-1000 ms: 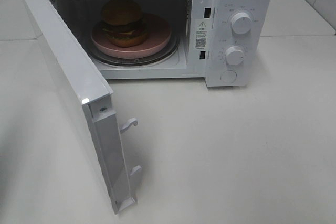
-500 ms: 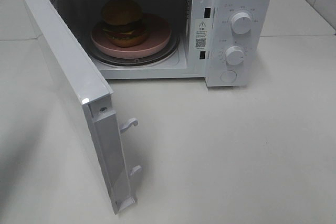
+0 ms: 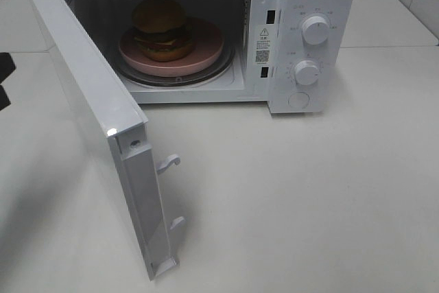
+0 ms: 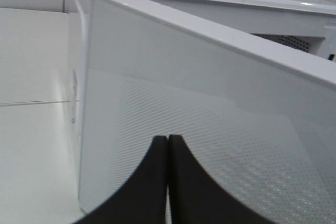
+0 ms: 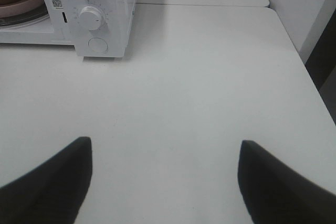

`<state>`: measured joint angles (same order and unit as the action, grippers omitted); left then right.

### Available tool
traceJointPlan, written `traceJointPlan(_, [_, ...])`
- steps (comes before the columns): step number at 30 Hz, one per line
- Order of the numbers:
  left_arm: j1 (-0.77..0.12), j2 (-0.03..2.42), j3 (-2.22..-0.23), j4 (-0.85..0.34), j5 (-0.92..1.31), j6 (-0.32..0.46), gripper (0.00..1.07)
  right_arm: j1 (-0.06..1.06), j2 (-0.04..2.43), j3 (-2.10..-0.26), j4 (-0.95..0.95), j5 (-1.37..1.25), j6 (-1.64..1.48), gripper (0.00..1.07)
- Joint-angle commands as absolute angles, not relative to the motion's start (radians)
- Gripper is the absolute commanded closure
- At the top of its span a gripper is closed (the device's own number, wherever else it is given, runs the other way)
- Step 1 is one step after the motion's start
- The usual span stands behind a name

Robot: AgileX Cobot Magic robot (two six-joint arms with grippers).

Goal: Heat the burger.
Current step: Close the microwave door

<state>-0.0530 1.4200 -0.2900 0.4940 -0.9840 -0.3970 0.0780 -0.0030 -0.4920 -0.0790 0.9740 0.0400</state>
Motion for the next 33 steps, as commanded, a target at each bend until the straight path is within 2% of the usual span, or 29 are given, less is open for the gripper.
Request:
traceJointPlan(1, [-0.116,1.461,-0.318,0.460,-0.997,-0.353,1.07,0.071,-0.034,-0.491,-0.076,0.958,0.029,0.32])
traceJointPlan(2, [-0.150,1.486,-0.328,0.441,-1.003,-0.336,1.07,0.071,-0.034,-0.491,-0.076,0.958,0.029,0.32])
traceJointPlan(4, [-0.162,1.496,-0.334,0.436,-1.005,-0.325,1.07,0.071,-0.034,-0.491,-0.076,0.958,0.029,0.32])
traceJointPlan(7, [-0.210,1.540,-0.361,0.416,-1.009,-0.321,1.07,0.071,-0.034,-0.491,-0.076,0.958,0.029,0.32])
traceJointPlan(10, [-0.219,1.549,-0.367,0.406,-1.009,-0.321,1.07,0.071,-0.034,-0.491,-0.076,0.958,0.029,0.32])
traceJointPlan(14, [-0.296,1.586,-0.414,0.350,-1.010,-0.321,1.07,0.071,-0.034,-0.491,-0.076,0.958,0.029,0.32])
traceJointPlan(20, [-0.341,1.604,-0.447,0.322,-1.005,-0.301,1.07,0.071,-0.034,-0.491,-0.076,0.958,0.029,0.32])
traceJointPlan(22, [-0.392,1.623,-0.477,0.263,-0.997,-0.255,1.07,0.071,-0.034,-0.491,-0.076,0.958,0.029,0.32])
traceJointPlan(33, [-0.553,1.722,-0.611,0.078,-0.970,-0.175,1.07,0.071,-0.034,-0.491,-0.076,0.958,0.029,0.32])
